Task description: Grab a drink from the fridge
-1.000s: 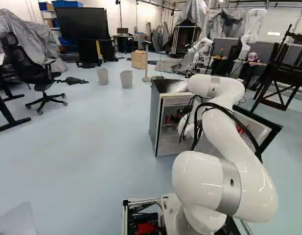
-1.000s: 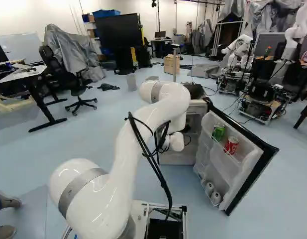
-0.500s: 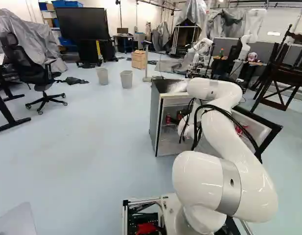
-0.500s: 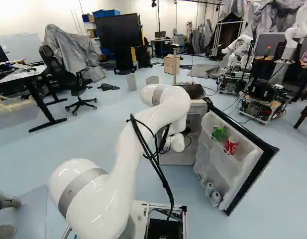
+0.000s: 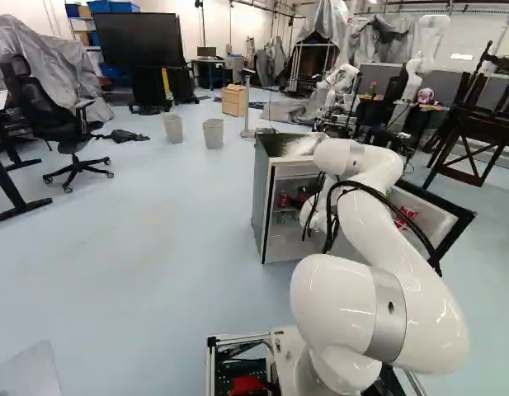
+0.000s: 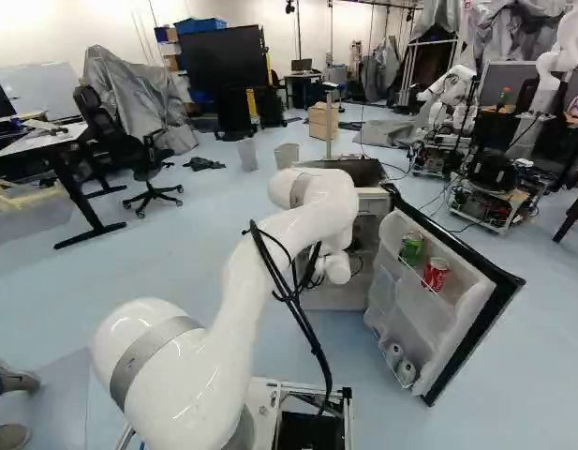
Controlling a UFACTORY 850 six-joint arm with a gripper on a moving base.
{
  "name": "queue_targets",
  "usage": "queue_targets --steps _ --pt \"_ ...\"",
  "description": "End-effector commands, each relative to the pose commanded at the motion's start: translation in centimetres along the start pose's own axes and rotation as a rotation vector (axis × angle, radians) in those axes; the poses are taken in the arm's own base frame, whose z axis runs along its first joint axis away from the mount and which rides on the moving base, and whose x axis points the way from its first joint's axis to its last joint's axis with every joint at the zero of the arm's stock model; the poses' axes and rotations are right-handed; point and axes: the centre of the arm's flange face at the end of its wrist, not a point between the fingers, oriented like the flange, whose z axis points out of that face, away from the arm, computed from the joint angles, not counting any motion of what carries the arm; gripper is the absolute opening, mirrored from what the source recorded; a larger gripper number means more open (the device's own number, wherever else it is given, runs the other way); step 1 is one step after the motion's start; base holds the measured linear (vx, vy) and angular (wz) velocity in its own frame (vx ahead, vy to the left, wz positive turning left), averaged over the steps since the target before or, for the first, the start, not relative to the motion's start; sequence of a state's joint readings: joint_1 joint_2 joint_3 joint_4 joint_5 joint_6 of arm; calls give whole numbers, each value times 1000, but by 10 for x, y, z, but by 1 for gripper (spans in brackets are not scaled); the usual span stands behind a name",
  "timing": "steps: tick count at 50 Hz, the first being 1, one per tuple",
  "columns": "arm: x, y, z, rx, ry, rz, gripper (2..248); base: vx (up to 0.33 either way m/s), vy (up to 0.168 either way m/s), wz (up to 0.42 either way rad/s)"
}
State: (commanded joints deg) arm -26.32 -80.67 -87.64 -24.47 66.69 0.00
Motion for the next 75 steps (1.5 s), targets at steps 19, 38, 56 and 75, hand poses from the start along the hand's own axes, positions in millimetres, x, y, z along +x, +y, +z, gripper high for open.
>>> queue_targets --steps 19,38,56,75 --pt "-2 5 14 -5 25 -11 247 0 0 0" --pt "-1 2 16 1 28 -13 179 0 0 0" --pt "0 2 16 1 28 -13 94 0 0 0" --pt "24 3 -1 -3 20 -9 94 0 0 0"
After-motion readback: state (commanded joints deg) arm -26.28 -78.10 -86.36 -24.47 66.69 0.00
